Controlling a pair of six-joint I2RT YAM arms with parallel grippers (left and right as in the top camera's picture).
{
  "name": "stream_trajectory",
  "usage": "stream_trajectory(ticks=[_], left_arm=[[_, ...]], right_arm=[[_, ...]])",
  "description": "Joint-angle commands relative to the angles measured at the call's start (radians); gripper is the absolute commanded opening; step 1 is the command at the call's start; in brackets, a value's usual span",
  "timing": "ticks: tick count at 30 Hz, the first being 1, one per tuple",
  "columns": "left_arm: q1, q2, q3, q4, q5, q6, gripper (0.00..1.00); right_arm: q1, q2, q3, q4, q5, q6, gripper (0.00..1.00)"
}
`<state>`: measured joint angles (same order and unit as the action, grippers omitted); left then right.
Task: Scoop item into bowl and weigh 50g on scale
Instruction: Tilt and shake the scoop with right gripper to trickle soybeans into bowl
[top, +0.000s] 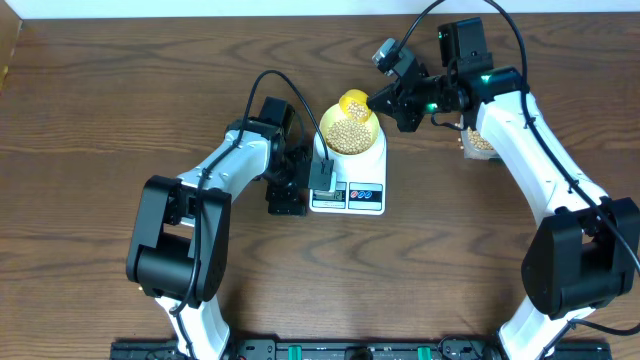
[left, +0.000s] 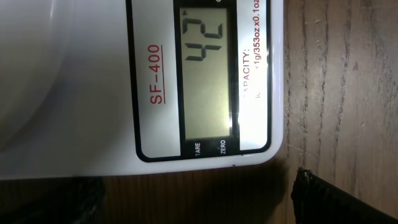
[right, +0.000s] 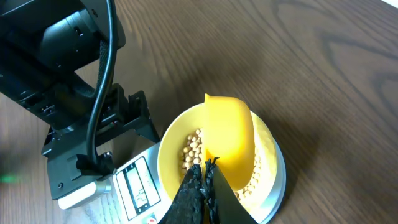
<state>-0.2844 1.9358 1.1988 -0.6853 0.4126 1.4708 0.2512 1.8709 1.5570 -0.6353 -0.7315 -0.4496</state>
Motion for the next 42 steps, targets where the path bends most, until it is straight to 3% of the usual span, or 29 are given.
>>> stream_trajectory(ticks=[1, 42], left_arm=[[-0.009, 0.011, -0.011, -0.006, 0.02, 0.014, 0.98], [-0.009, 0.011, -0.011, -0.006, 0.02, 0.014, 0.98]], right_arm=[[-0.002, -0.016, 0.018, -0.004, -0.007, 0.007, 0.01], [0.015, -0.016, 0.018, -0.016, -0.001, 0.011, 0.01]])
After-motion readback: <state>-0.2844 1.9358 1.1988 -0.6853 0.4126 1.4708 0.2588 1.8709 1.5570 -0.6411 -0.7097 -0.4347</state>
